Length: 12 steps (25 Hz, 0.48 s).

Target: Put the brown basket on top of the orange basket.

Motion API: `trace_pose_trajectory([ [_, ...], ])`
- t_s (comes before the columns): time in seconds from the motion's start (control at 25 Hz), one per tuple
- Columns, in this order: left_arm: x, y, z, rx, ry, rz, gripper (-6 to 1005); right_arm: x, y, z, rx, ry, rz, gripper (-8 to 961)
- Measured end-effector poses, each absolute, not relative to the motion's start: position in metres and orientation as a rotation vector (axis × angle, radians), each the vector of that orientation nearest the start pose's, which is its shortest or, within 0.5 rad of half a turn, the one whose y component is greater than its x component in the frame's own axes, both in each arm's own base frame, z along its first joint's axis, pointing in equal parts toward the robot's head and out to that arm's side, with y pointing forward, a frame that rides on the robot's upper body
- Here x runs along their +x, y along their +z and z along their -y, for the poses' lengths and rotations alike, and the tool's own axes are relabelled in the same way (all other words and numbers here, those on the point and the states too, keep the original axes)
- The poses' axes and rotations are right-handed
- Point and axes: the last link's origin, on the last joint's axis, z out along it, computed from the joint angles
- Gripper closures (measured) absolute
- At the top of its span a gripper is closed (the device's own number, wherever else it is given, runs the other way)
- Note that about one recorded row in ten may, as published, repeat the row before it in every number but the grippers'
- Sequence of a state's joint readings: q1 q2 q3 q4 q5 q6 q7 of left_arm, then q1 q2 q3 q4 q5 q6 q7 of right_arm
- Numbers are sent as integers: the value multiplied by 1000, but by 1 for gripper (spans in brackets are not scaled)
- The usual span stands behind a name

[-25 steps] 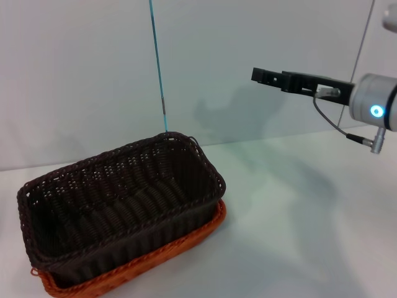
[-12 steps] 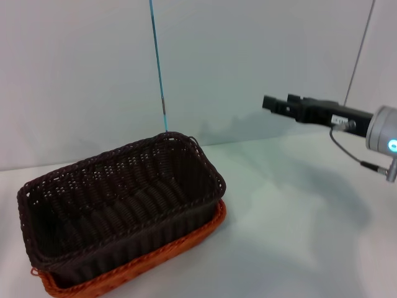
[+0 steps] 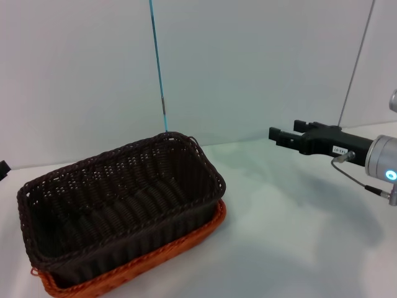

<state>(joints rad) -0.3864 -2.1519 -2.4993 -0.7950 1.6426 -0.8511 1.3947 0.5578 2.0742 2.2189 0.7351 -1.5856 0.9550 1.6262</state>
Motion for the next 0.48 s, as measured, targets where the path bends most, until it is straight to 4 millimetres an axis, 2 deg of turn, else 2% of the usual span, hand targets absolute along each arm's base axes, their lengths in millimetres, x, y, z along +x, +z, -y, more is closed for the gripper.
trace_pose_trajectory([
  [0.2,-341,75,-366,-1639,-822,1180,197,244,40,-420,-876,-933,2165,153],
  [0.48,-341,79,-365,-1633,-826,1171,196,244,40,-421,-879,-936,2160,153],
])
